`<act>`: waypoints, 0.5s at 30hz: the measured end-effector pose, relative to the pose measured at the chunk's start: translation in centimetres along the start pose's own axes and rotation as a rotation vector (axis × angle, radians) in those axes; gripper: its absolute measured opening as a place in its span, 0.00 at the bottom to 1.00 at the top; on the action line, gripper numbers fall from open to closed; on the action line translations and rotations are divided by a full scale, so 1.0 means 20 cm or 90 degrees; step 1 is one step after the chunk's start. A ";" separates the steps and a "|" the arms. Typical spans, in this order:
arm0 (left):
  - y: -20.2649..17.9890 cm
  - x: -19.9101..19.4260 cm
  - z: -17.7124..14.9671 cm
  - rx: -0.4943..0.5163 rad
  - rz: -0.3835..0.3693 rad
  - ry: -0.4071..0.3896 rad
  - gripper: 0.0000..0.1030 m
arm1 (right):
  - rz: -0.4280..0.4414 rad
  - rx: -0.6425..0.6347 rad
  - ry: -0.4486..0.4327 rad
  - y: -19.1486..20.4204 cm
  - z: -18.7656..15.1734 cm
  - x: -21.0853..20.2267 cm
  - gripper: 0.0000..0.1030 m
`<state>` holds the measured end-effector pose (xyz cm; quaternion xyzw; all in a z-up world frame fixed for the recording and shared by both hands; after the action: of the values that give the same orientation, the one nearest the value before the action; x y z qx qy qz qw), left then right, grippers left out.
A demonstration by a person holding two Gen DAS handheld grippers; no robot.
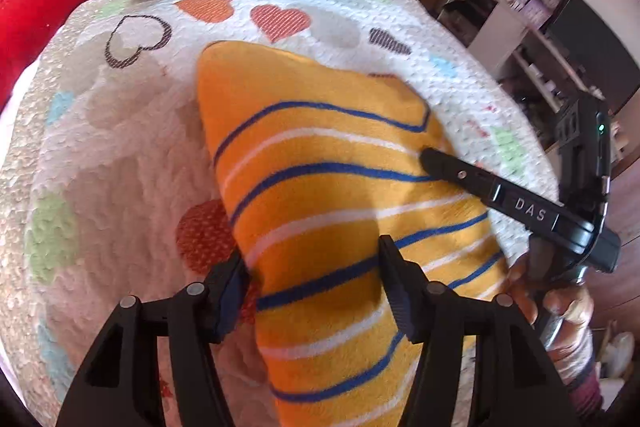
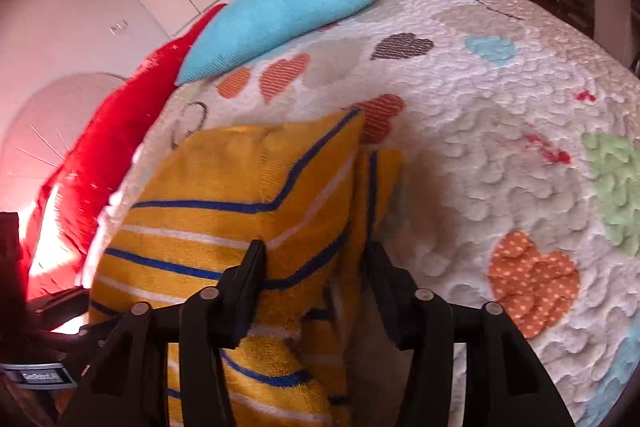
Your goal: Fold small clothes
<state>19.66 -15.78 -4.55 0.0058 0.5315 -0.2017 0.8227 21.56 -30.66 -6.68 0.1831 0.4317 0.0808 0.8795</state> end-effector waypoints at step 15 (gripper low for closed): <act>0.16 -0.82 -0.49 0.016 0.239 -0.357 0.93 | -0.025 -0.119 -0.083 0.39 -0.20 -0.39 0.72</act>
<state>6.35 -5.36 4.87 0.0582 0.2712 -0.0473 0.9596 13.77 -24.83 -0.22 0.0969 0.3675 0.0915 0.9204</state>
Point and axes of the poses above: each gripper's, at about its wrist camera, not at the fingertips, and x roughly the way its jaws point, y to its left, z to its top, the point moved 10 cm from there along x, roughly the way its jaws point, and after that the axes turned 1 degree about y, right-handed, at the moved point
